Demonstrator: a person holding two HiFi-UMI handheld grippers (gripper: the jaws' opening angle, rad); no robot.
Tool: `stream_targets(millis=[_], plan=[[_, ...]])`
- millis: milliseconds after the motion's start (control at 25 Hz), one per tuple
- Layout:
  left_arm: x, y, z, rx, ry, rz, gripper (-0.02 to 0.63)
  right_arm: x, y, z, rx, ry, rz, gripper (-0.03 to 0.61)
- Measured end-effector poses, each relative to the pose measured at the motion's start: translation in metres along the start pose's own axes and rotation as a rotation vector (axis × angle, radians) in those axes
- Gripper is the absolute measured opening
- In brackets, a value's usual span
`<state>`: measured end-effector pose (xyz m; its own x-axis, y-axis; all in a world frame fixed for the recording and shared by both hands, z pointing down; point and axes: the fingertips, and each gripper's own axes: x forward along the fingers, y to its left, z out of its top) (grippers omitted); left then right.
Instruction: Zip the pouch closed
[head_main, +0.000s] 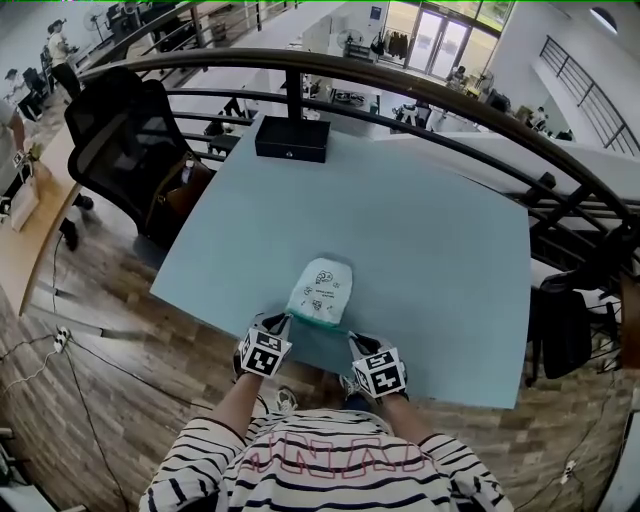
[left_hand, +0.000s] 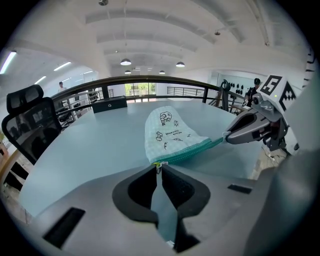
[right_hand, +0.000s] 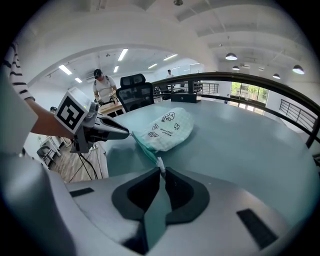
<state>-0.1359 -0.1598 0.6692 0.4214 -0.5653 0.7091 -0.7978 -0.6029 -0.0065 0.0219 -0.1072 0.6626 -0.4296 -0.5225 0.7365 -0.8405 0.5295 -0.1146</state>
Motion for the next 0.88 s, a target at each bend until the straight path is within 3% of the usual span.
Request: stream_targets(millis=[360,880], plan=[[-0.029,0.011,-0.013,0.0,-0.049,-0.014,0.029,-0.015,0.004,-0.002,0.133,-0.071,-0.084,0.037],[-0.124,0.018,0.001,0.021,-0.235,-0.033,0.028,-0.043,0.068,0.03,0.206,-0.249,-0.119,0.032]])
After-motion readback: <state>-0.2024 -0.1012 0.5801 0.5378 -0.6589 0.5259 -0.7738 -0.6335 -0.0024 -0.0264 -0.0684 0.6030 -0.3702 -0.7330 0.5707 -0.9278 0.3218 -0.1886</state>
